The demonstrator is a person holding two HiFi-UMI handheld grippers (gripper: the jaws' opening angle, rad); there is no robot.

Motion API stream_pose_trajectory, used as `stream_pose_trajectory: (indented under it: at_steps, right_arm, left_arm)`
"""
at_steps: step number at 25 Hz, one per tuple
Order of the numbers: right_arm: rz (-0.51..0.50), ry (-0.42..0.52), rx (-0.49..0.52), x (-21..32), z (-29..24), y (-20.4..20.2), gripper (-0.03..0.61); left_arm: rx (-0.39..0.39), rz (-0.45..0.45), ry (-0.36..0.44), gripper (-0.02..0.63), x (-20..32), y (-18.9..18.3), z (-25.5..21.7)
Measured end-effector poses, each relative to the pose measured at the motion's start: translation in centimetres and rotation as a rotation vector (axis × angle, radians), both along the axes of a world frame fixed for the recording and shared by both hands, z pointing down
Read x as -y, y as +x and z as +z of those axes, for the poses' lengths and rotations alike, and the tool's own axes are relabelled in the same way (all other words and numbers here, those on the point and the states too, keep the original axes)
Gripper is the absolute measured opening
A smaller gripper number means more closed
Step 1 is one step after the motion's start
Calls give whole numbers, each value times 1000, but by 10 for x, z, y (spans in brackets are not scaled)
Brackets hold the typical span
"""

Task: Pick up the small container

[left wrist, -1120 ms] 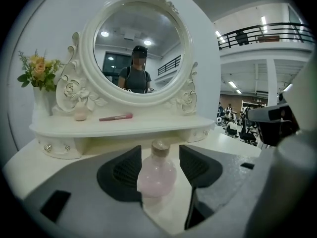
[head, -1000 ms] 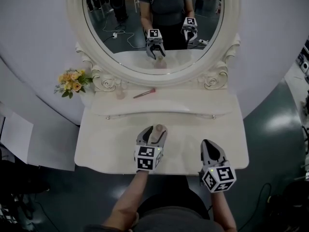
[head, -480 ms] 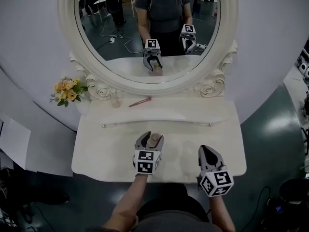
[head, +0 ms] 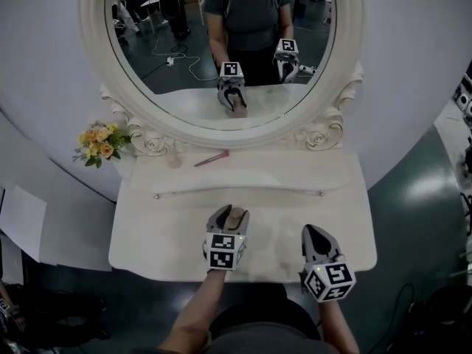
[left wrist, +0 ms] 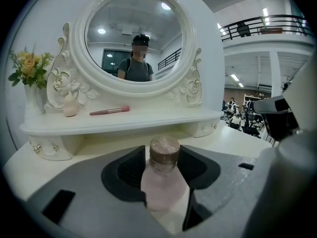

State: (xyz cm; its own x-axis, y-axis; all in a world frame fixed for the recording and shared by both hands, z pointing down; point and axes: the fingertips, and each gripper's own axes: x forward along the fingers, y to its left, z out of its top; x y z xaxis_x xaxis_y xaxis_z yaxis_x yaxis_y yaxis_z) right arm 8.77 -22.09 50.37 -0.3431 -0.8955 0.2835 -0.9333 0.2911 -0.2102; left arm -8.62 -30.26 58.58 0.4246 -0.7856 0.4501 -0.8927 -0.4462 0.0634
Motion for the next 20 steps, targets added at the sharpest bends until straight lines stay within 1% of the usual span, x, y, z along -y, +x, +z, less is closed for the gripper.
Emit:
stream_pose_trajectory:
  at_steps: [13,20]
  right_arm:
    - [-17,-20,17,2,3,1,5]
    - [-25,-24,30,2,6,3,5]
  left_arm:
    - [30,-19,29,153,-1,1,-6]
    - [48,-27,18,143,-2,0,-6]
